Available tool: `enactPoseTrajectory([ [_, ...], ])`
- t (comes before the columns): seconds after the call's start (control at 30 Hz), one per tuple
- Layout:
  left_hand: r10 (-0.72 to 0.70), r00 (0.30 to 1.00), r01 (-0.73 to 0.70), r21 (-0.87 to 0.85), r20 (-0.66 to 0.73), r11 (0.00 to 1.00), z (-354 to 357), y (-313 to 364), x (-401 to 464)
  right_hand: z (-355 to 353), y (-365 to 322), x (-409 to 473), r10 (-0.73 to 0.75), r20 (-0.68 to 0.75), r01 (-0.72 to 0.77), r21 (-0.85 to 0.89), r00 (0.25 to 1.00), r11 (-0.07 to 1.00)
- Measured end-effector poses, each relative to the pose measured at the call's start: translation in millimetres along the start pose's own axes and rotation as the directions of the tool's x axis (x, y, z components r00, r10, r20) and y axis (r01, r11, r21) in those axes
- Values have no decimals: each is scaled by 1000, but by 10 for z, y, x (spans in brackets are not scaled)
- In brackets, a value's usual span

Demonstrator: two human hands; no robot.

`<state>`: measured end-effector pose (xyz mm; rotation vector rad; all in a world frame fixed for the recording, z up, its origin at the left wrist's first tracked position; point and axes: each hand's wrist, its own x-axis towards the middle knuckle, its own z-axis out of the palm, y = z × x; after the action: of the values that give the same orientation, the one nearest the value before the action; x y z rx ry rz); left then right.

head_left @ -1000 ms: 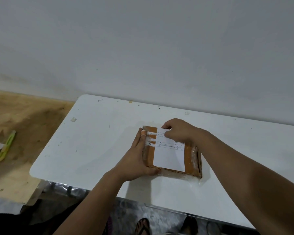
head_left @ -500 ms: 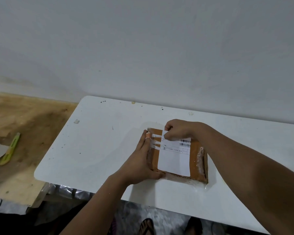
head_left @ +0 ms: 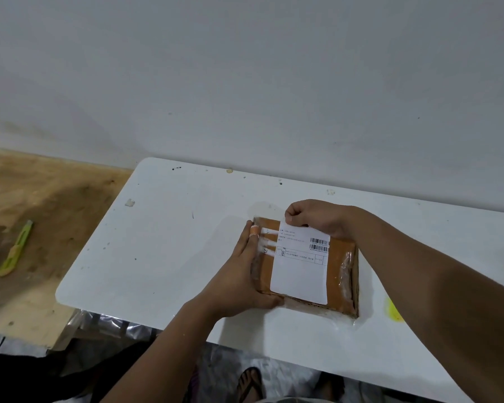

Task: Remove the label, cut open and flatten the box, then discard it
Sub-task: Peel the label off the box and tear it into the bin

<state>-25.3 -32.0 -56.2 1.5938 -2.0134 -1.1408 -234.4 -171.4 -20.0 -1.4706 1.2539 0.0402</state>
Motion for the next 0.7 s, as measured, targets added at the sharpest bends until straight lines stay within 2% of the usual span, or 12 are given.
enactPoseTrajectory([
  [0.23, 7, 1000, -7, 10, -15, 1000, 8, -1, -3, 117, 12, -97, -164, -141, 158, -53, 976, 986],
  [0.4, -1, 1000, 0, -21, -16, 1000, -2, 29, -22, 156, 93, -128, -257, -300, 249, -66, 919, 966],
  [0.53, 7, 1000, -7, -8, -20, 1000, -13, 33, -25, 63, 88, -231, -149, -222, 83, -280, 964, 956],
  [0.57, 8, 1000, -8, -7, -22, 1000, -12, 31, -25, 40, 82, -240, -112, -207, 53, -274, 972, 960],
  [0.7, 23, 999, -23, -6, -30, 1000, -8, 37, -26, 15, 43, -240, 16, -241, -17, 0, 970, 1000],
])
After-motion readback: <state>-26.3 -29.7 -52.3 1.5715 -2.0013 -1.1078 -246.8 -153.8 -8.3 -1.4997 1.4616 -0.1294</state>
